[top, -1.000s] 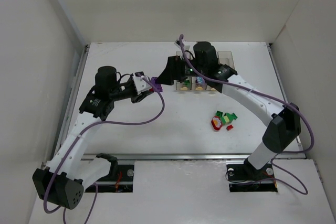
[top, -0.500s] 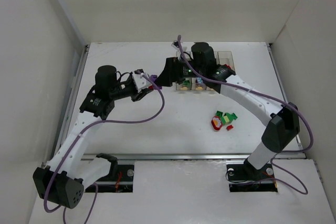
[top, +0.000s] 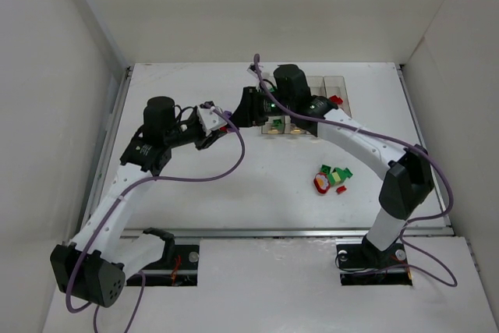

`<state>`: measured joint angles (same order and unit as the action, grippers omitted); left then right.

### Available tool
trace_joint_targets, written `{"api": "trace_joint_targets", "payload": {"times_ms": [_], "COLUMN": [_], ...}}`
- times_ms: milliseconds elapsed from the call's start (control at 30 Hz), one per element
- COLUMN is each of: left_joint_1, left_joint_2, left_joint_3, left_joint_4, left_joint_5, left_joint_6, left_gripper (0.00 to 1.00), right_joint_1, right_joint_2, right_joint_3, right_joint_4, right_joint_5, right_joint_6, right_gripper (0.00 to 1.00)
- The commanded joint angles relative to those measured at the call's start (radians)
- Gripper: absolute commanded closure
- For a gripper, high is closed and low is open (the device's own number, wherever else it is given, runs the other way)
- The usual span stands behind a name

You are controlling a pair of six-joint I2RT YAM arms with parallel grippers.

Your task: Sort the legos into containers by color

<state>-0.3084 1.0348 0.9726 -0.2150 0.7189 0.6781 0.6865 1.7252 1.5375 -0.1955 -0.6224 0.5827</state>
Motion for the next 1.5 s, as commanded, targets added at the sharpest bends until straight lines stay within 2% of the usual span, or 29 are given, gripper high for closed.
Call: {"api": "trace_joint_targets", "payload": {"times_ms": [0,133,267,400,467,533,600,633,700,733,800,833,967,1067,1100,1200,1233,1300,1367,1400,1467], "left_joint_1": [-0.008,-0.008,-0.008,0.002,0.002,0.002,0.002,0.002,0.002,0.002,0.002,0.002,0.002,0.002,0.002,0.002,0.002,0.015,0.028,0.028,0.037], "left_joint_2": [-0.004,0.031,0.079,0.151,0.183,0.228,0.255,0.284,0.313,0.344,0.373,0.387,0.467,0.49,0.49,0.499,0.499,0.489,0.464,0.455,0.423], "left_joint_3": [-0.023,-0.023,-0.032,0.014,0.037,0.069,0.089,0.11,0.132,0.158,0.187,0.201,0.293,0.324,0.334,0.366,0.376,0.386,0.387,0.387,0.377], "left_joint_4": [0.016,-0.017,-0.03,-0.03,-0.03,-0.018,0.014,0.025,0.048,0.072,0.092,0.106,0.115,0.115,0.115,0.115,0.115,0.115,0.115,0.115,0.115], "left_joint_5": [-0.01,-0.038,-0.047,-0.047,-0.047,-0.047,-0.047,-0.047,-0.047,-0.047,-0.036,-0.026,-0.016,-0.006,-0.006,0.016,0.016,0.063,0.089,0.117,0.149], "left_joint_6": [0.012,0.012,0.012,-0.02,-0.031,-0.043,-0.064,-0.074,-0.115,-0.133,-0.159,-0.17,-0.205,-0.215,-0.215,-0.253,-0.27,-0.334,-0.382,-0.412,-0.425], "left_gripper": [1.0,1.0,1.0,1.0,1.0,1.0,1.0,1.0,1.0,1.0,1.0,1.0,1.0,1.0,1.0,1.0,1.0,1.0,1.0,1.0,1.0], "right_joint_1": [-0.025,-0.094,-0.182,-0.284,-0.306,-0.332,-0.344,-0.355,-0.375,-0.396,-0.407,-0.407,-0.42,-0.43,-0.43,-0.41,-0.378,-0.331,-0.228,-0.188,-0.066], "right_joint_2": [-0.027,-0.067,-0.108,-0.101,-0.058,-0.018,0.06,0.095,0.226,0.27,0.357,0.372,0.396,0.396,0.38,0.283,0.233,0.033,-0.092,-0.177,-0.231], "right_joint_3": [0.024,-0.022,-0.092,-0.103,-0.062,0.007,0.055,0.082,0.186,0.267,0.321,0.337,0.355,0.355,0.355,0.302,0.197,0.051,-0.118,-0.15,-0.219], "right_joint_4": [0.048,0.048,0.048,0.038,-0.008,-0.074,-0.156,-0.18,-0.254,-0.283,-0.321,-0.331,-0.331,-0.309,-0.299,-0.245,-0.21,-0.043,0.087,0.105,0.126], "right_joint_5": [-0.023,-0.001,0.142,0.197,0.197,0.263,0.369,0.488,0.535,0.52,0.5,0.5,0.523,0.512,0.472,0.405,0.405,0.405,0.42,0.42,0.441], "right_joint_6": [-0.009,0.002,0.002,-0.041,-0.099,-0.142,-0.223,-0.251,-0.309,-0.322,-0.339,-0.349,-0.336,-0.348,-0.369,-0.504,-0.544,-0.665,-0.763,-0.867,-0.943], "right_gripper": [1.0,1.0,1.0,1.0,1.0,1.0,1.0,0.98,0.95,0.89,0.79,0.63,0.33,0.15,0.0,0.0,0.0,0.0,0.0,0.0,0.0]}}
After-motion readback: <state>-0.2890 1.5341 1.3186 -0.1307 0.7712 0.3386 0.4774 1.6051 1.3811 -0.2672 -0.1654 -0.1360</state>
